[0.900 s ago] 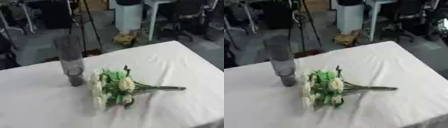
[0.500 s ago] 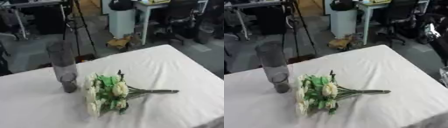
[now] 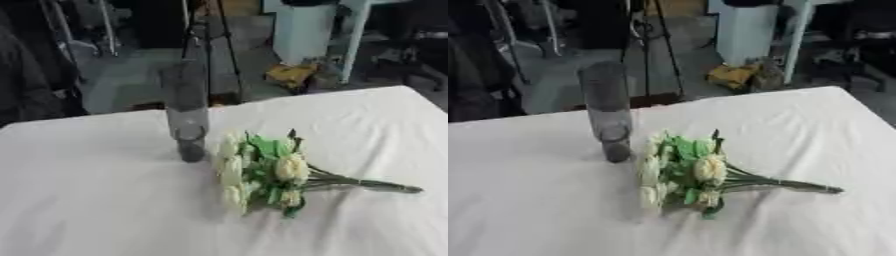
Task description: Arrange flowers into the vase.
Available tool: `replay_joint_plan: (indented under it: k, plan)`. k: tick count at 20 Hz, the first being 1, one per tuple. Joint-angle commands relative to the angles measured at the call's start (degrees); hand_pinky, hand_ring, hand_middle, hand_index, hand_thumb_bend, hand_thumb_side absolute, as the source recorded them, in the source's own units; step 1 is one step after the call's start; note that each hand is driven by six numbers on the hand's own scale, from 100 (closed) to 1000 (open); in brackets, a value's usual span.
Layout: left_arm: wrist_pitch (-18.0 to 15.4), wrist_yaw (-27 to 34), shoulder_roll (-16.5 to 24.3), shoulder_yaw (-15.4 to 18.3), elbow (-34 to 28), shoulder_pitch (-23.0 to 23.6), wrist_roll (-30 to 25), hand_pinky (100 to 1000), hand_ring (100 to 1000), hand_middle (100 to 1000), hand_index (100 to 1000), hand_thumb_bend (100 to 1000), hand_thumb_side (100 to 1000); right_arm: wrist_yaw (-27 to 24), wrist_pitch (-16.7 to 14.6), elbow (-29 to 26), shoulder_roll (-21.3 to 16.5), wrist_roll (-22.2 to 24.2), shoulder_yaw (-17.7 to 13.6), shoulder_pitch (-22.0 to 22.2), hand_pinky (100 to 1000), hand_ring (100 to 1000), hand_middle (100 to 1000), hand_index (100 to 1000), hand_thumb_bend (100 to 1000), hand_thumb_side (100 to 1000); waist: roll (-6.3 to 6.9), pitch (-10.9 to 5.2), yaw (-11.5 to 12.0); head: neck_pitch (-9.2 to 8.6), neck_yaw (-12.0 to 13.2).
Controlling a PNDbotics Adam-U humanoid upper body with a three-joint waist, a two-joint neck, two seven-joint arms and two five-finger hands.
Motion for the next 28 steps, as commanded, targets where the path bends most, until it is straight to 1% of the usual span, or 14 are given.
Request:
replay_joint_plan:
  k: [1, 5, 10, 12, 15, 16, 19, 20, 21, 24, 26, 28]
  plan:
    - [0.0, 0.2, 0.8, 0.6, -1.2, -0.7, 0.3, 645, 608, 603, 710, 513, 909, 0.4, -0.1, -0.6, -1.8, 0.5, -0.2, -0.7, 511, 659, 734, 795, 100, 640, -0.75, 0.13, 0.0, 1.13, 1.4]
    - [-0.1, 0.3, 0.6, 0.5, -1.3, -0.8, 0.2, 645, 608, 603, 710, 513, 910, 0.5, -0.1, -0.6, -2.0, 1.2, 0.2, -0.6, 512, 657, 733, 791, 100, 639, -0.85, 0.23, 0.0, 1.61, 1.9]
    - [-0.1, 0.7, 0.4, 0.3, -1.3, -1.0, 0.0, 644, 607, 599, 711, 510, 909, 1.2, -0.4, -0.5, -2.9, 3.1, 1.4, -1.0, 513, 656, 729, 788, 100, 631, -0.9, 0.26, 0.1, 2.36, 1.3]
    - [-0.2, 1.0, 0.3, 0.2, -1.3, -1.0, -0.1, 646, 607, 601, 712, 506, 909, 1.8, -0.5, -0.4, -3.5, 4.3, 2.2, -1.2, 514, 655, 725, 782, 100, 619, -0.92, 0.28, 0.2, 2.52, 1.0]
    - [-0.2, 1.7, 0.2, -0.1, -1.2, -0.9, -0.6, 651, 608, 602, 713, 506, 903, 4.2, -1.0, -0.1, -5.8, 6.8, 5.0, -1.8, 518, 656, 721, 775, 100, 600, -0.9, 0.3, 0.4, 2.72, 0.4]
    - [-0.3, 2.0, 0.2, -0.2, -1.2, -0.9, -0.7, 651, 608, 602, 713, 506, 903, 4.9, -1.2, 0.1, -6.1, 7.8, 5.5, -2.0, 518, 656, 721, 775, 100, 600, -0.89, 0.29, 0.4, 2.76, 0.4]
    - [-0.4, 2.3, 0.2, -0.1, -1.1, -0.9, -0.9, 651, 608, 602, 713, 506, 903, 5.8, -1.6, 0.7, -6.3, 10.1, 5.4, -2.5, 518, 656, 721, 775, 100, 600, -0.87, 0.27, 0.3, 2.8, 0.3]
    - [-0.4, 2.3, 0.2, -0.1, -1.1, -0.9, -1.0, 650, 608, 604, 713, 512, 897, 5.7, -1.7, 0.8, -6.3, 10.4, 5.3, -2.6, 526, 661, 703, 759, 100, 557, -0.87, 0.28, 0.3, 2.81, 0.3]
    - [-0.4, 2.3, 0.2, -0.6, -1.1, -1.1, -1.3, 645, 608, 604, 713, 521, 894, 5.8, -1.9, 0.7, -6.7, 11.0, 5.9, -2.5, 528, 664, 720, 776, 131, 538, -1.0, 0.39, 0.7, 2.92, -0.5]
    - [-0.3, 1.7, 0.0, -1.3, -1.1, -1.4, -2.3, 643, 607, 605, 715, 529, 891, 8.2, -2.7, 1.9, -9.6, 13.7, 10.0, -3.4, 533, 669, 723, 780, 165, 528, -0.87, 0.45, 1.3, 3.11, -1.4]
    - [-0.2, 1.4, 0.2, -1.7, -1.0, -1.4, -2.8, 643, 608, 607, 719, 531, 893, 10.2, -3.2, 3.7, -9.8, 15.8, 13.1, -4.9, 536, 672, 724, 785, 188, 527, -0.78, 0.42, 1.2, 3.16, -1.4]
    - [-0.1, 1.2, 0.4, -2.2, -0.8, -1.4, -3.4, 644, 609, 609, 722, 530, 894, 12.4, -3.8, 5.3, -9.6, 18.0, 14.4, -6.1, 538, 675, 726, 788, 201, 526, -0.73, 0.42, 1.2, 3.16, -1.5]
